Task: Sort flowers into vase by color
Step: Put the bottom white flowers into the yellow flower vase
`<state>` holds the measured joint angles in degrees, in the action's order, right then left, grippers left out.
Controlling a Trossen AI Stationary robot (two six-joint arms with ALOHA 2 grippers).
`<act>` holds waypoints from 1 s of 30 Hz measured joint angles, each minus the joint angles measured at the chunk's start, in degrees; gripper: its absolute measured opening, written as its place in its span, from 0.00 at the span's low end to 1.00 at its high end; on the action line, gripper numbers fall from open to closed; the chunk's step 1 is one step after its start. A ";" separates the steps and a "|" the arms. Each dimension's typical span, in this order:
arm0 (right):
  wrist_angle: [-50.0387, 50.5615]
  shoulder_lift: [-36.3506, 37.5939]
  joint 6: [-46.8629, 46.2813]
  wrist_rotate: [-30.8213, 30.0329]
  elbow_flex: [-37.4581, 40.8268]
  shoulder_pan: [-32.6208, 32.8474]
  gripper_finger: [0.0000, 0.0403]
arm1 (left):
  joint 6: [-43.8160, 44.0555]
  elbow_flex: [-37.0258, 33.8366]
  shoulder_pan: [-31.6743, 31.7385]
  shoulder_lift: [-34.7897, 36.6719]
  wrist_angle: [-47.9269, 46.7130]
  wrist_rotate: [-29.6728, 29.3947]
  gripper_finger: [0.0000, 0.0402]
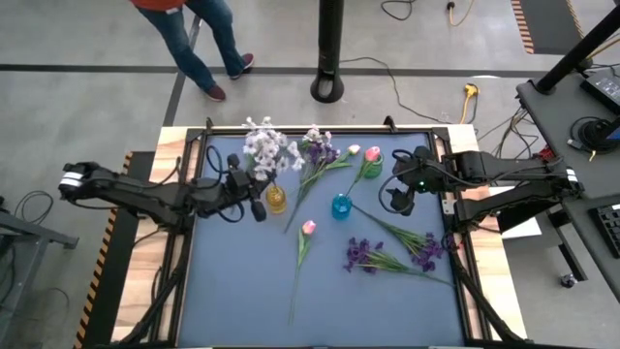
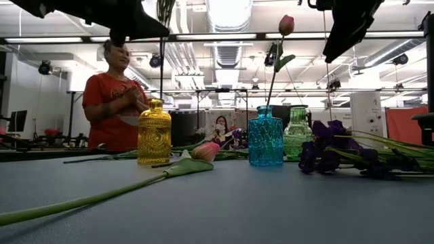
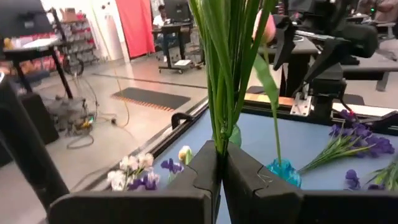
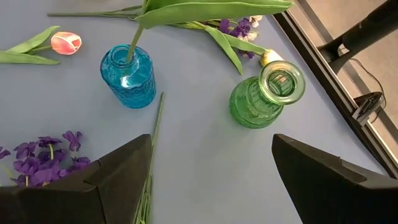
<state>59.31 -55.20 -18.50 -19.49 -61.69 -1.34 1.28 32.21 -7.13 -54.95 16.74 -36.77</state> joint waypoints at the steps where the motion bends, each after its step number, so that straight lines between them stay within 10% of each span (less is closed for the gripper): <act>1: 0.00 0.00 0.02 0.01 0.00 0.00 0.81 | 0.82 0.00 0.00 0.46 -0.79 -0.13 0.00; 30: -0.22 -0.04 -0.39 0.01 0.00 0.00 0.81 | 15.31 0.00 -0.79 0.63 -13.09 -4.37 0.20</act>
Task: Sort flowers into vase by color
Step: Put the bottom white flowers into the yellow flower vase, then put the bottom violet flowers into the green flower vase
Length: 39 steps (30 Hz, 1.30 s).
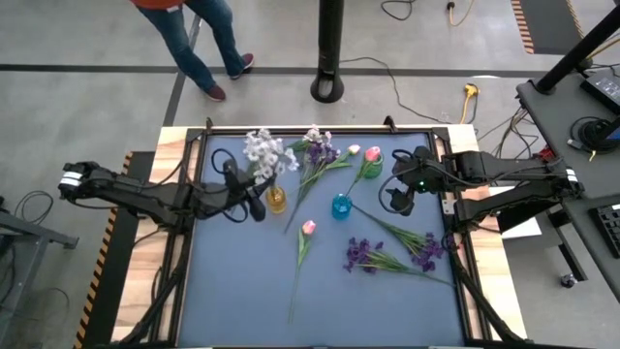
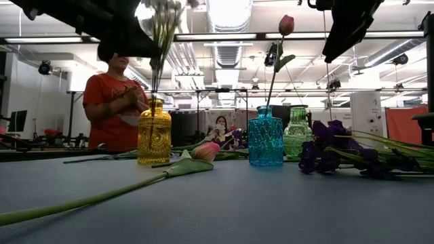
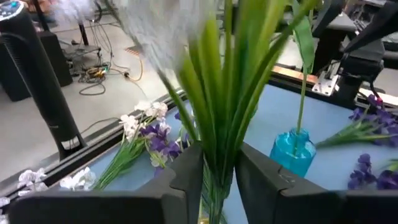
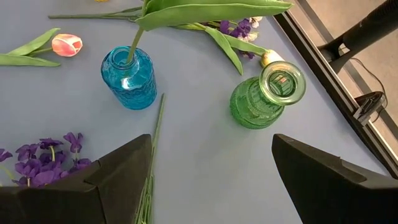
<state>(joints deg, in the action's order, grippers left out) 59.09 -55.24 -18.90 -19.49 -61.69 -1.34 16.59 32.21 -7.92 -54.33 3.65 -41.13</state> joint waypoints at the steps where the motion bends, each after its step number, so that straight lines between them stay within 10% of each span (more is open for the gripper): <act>1: 0.00 0.00 0.00 0.00 0.00 0.00 0.81 | 0.32 0.00 -0.18 0.00 -0.44 0.27 0.21; 11: 0.66 0.00 -0.68 0.33 0.00 -0.01 0.81 | 5.37 0.00 -3.24 0.22 -7.24 2.38 0.36; 25: 1.91 0.00 -2.71 5.06 0.00 0.00 0.81 | 32.25 6.73 -3.52 -0.84 -40.23 6.26 0.40; 39: 6.79 -0.76 -18.58 9.53 9.19 4.66 0.81 | 28.27 7.52 -3.56 -5.10 -44.15 5.73 0.40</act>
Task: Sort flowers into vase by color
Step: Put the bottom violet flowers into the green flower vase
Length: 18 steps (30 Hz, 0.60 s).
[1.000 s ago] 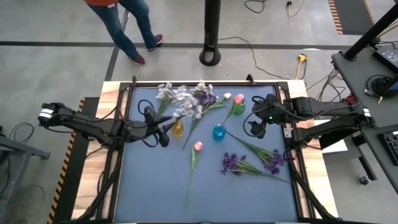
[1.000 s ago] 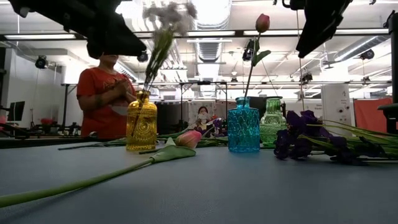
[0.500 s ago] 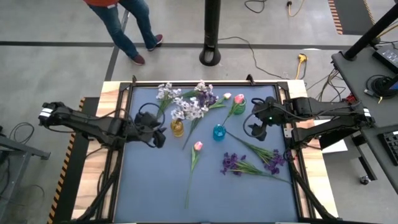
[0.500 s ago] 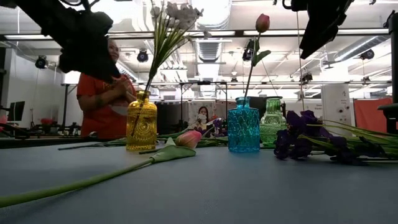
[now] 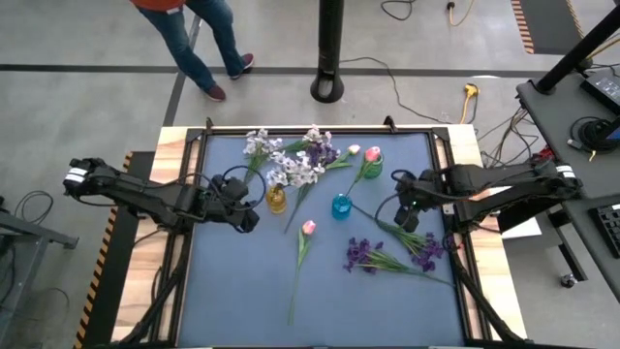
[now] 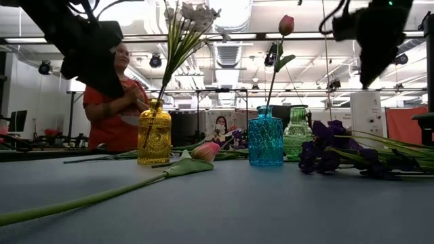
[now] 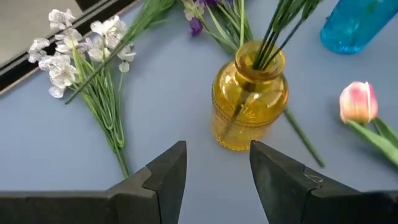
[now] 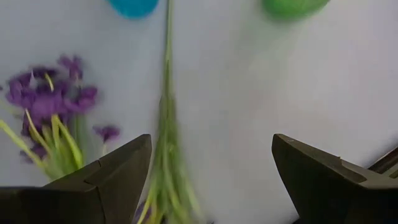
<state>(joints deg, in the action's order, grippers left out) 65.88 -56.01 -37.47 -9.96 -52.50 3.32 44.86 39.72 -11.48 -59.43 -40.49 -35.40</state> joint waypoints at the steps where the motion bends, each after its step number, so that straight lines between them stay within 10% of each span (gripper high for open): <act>1: -0.05 -0.34 -1.88 1.21 0.91 0.64 0.81 | -0.46 0.00 0.02 -0.20 -0.02 0.75 0.40; 18: -24.11 -4.33 0.48 -1.25 12.56 22.71 0.81 | 4.13 1.31 -12.08 -0.53 7.73 3.87 0.40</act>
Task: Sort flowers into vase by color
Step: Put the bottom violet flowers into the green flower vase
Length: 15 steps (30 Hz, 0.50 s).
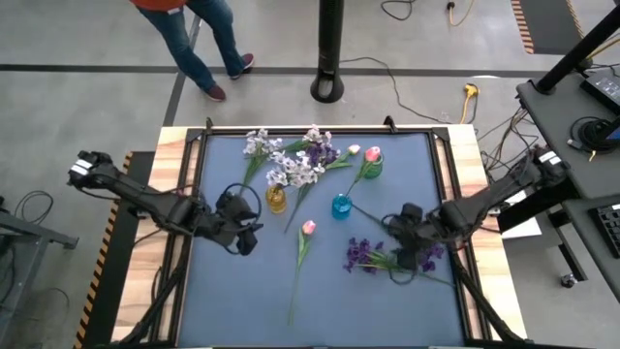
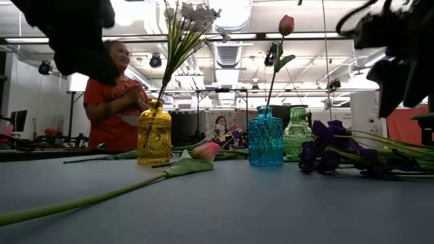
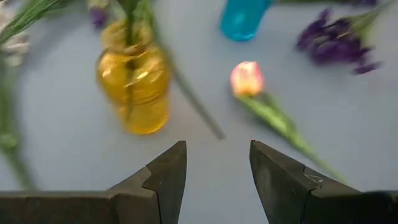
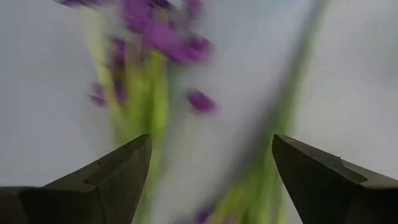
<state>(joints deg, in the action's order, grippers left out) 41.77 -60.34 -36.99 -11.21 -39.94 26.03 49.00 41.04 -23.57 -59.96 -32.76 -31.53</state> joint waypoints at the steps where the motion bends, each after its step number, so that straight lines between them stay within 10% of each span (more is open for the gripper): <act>1: -1.84 -0.99 0.13 -0.94 0.00 1.52 0.81 | 0.02 0.57 -0.77 0.02 0.37 -0.83 0.40; 15: -4.76 -20.47 -9.72 -1.66 -4.78 12.99 0.81 | -0.75 3.96 -5.14 0.04 0.51 -9.92 0.40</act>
<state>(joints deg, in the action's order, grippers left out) 37.01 -80.81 -46.71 -12.87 -44.72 39.01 48.25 44.99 -28.71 -59.92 -32.25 -41.45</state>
